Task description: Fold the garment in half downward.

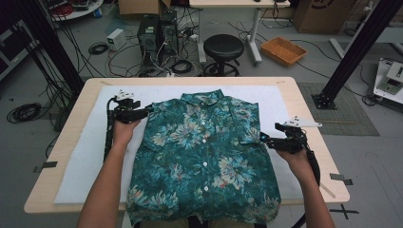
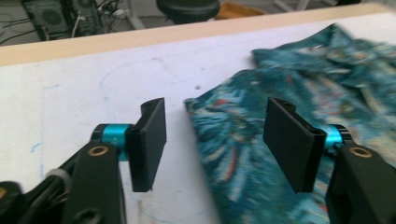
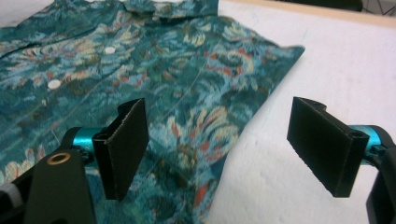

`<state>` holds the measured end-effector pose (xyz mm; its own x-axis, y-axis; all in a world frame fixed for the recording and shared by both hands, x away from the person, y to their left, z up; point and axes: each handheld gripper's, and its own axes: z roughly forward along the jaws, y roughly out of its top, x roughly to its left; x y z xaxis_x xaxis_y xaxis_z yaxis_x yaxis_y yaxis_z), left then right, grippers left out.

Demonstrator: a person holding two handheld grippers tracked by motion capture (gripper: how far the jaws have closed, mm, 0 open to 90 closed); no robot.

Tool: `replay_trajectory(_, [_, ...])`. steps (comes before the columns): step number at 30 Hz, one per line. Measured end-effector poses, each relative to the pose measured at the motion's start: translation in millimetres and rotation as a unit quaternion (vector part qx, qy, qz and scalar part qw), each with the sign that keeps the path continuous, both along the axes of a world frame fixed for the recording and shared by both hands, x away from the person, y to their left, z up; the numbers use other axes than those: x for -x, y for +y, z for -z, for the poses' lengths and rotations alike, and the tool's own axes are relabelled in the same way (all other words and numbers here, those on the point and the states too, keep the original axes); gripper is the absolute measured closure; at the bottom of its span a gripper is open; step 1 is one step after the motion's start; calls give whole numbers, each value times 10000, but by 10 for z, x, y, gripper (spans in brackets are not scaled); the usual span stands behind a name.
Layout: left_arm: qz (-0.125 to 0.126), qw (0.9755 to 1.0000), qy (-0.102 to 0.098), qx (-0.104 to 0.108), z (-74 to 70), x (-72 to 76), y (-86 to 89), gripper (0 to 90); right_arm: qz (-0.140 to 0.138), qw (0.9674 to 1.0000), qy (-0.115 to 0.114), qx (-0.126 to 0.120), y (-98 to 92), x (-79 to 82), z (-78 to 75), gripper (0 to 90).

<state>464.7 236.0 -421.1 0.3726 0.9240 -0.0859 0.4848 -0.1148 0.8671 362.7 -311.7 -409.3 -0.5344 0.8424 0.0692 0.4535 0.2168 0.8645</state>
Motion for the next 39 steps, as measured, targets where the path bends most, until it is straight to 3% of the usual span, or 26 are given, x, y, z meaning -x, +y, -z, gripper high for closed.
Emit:
replay_trajectory(4, [-157,9990,288,-308,93,-143,-16,470,-23,10000,-1,73,33,-34,-97,210])
replay_trajectory(6, [-190,9987,336,-331,122,-200,-36,481,-24,10000,5,90,48,-46,-113,210])
replay_trajectory(10, [-125,9968,443,-661,193,-287,-103,501,-6,9999,61,154,73,-66,-115,209])
replay_trajectory(16, [-137,9949,471,-876,293,-346,-161,549,-29,9997,127,230,108,-130,-116,209])
replay_trajectory(19, [-231,9953,473,-819,293,-357,-146,562,-33,9995,176,273,141,-197,-100,210])
replay_trajectory(21, [-231,9957,458,-765,291,-357,-139,565,-7,9991,230,358,171,-266,-76,210])
replay_trajectory(24, [-186,9952,447,-853,290,-360,-151,593,22,9984,316,462,227,-388,-59,209])
replay_trajectory(28, [-19,9939,439,-1013,296,-357,-185,717,111,9975,362,598,299,-622,-79,209])
replay_trajectory(32, [136,9918,383,-1208,302,-345,-236,845,427,9949,525,751,353,-899,-91,212])
replay_trajectory(37, [143,9924,393,-1161,305,-345,-230,856,723,9914,670,856,394,-1163,-13,269])
replay_trajectory(39, [141,9920,386,-1193,305,-343,-234,860,960,9890,711,869,370,-1235,36,274])
